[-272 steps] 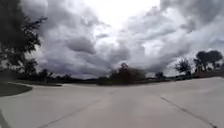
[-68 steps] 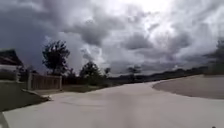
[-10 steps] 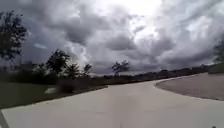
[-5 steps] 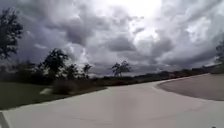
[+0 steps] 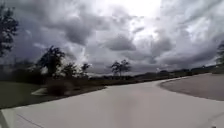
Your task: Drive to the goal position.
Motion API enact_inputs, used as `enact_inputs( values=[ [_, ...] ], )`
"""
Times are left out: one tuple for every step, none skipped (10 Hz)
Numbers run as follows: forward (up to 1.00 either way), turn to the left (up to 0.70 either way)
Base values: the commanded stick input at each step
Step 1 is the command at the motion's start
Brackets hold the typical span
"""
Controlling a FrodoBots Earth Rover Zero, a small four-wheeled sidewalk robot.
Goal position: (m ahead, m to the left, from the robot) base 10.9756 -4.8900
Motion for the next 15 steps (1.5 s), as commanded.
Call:
enact_inputs(
  values=[
    [0.85, -0.05],
    [0.85, -0.31],
    [0.85, -0.33],
    [0.85, 0.0],
    [0.85, 0.0],
    [0.85, 0.0],
    [0.85, 0.0],
    [0.85, 0.0],
    [0.85, -0.18],
    [0.85, -0.34],
    [0.85, -0.15],
    [0.85, 0.0],
    [0.85, 0.0],
    [0.85, 0.0],
    [0.85, 0.0]
  ],
)
